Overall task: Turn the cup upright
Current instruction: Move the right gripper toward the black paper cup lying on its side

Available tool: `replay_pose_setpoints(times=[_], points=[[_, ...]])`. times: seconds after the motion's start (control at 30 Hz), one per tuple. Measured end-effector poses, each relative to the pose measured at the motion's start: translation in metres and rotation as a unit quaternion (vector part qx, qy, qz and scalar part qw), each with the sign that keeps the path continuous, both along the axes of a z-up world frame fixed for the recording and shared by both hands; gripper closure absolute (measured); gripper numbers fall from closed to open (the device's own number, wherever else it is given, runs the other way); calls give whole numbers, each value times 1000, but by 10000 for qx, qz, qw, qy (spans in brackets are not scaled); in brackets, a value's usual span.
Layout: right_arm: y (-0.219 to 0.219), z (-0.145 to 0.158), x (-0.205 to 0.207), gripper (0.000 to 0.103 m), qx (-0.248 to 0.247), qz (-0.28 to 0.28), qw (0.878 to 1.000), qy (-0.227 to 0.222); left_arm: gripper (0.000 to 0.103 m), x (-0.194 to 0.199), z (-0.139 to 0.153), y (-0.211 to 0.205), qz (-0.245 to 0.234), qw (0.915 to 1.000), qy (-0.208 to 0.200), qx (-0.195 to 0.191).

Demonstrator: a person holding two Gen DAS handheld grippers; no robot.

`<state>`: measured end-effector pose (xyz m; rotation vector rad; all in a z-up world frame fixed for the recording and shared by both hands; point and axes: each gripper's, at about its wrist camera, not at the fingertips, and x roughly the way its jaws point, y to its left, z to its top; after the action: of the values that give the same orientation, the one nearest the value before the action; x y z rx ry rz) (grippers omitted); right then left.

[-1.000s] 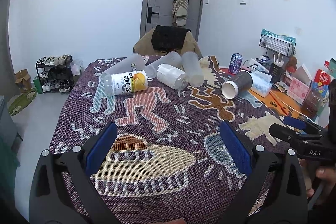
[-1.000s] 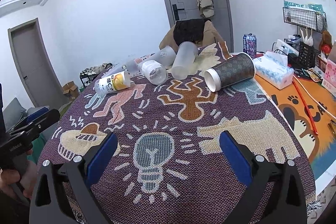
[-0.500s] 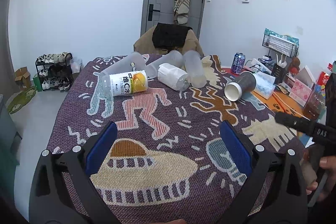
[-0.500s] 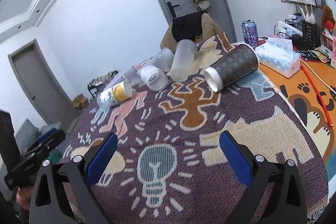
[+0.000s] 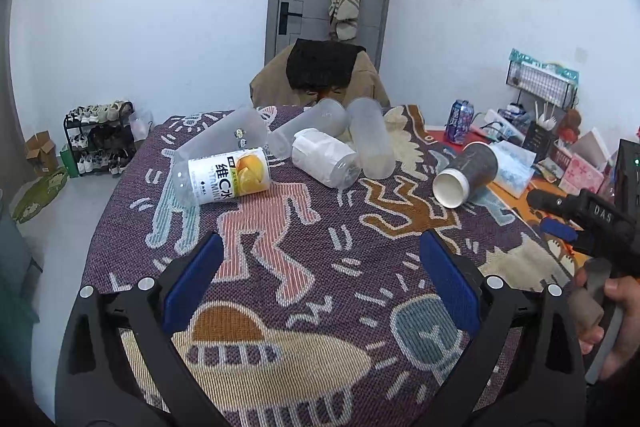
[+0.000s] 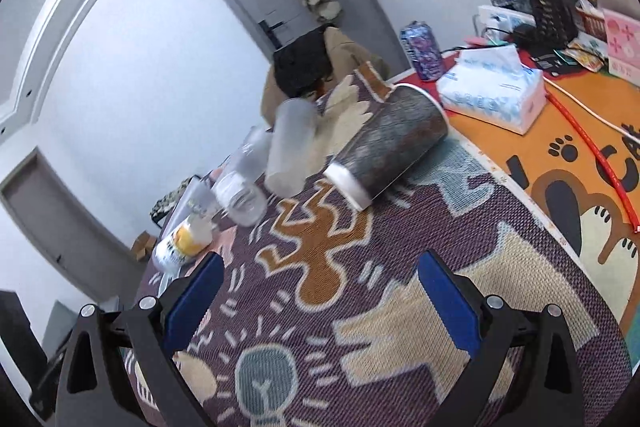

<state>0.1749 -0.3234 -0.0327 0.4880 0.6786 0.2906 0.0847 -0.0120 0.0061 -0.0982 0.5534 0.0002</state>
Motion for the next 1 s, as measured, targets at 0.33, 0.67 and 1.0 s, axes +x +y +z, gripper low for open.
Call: replay_pose_setpoints(times=[0.33, 0.67, 1.0], points=[[-21, -10, 47, 8, 544, -261, 9978, 267, 6, 36, 11, 2, 69, 10000, 40, 2], [-46, -33, 111, 8, 1438, -630, 9841, 827, 6, 72, 3, -13, -33, 9997, 249, -3], [-51, -60, 164, 8, 1820, -981, 9709, 1210, 6, 90, -11, -24, -86, 9989, 451, 11]])
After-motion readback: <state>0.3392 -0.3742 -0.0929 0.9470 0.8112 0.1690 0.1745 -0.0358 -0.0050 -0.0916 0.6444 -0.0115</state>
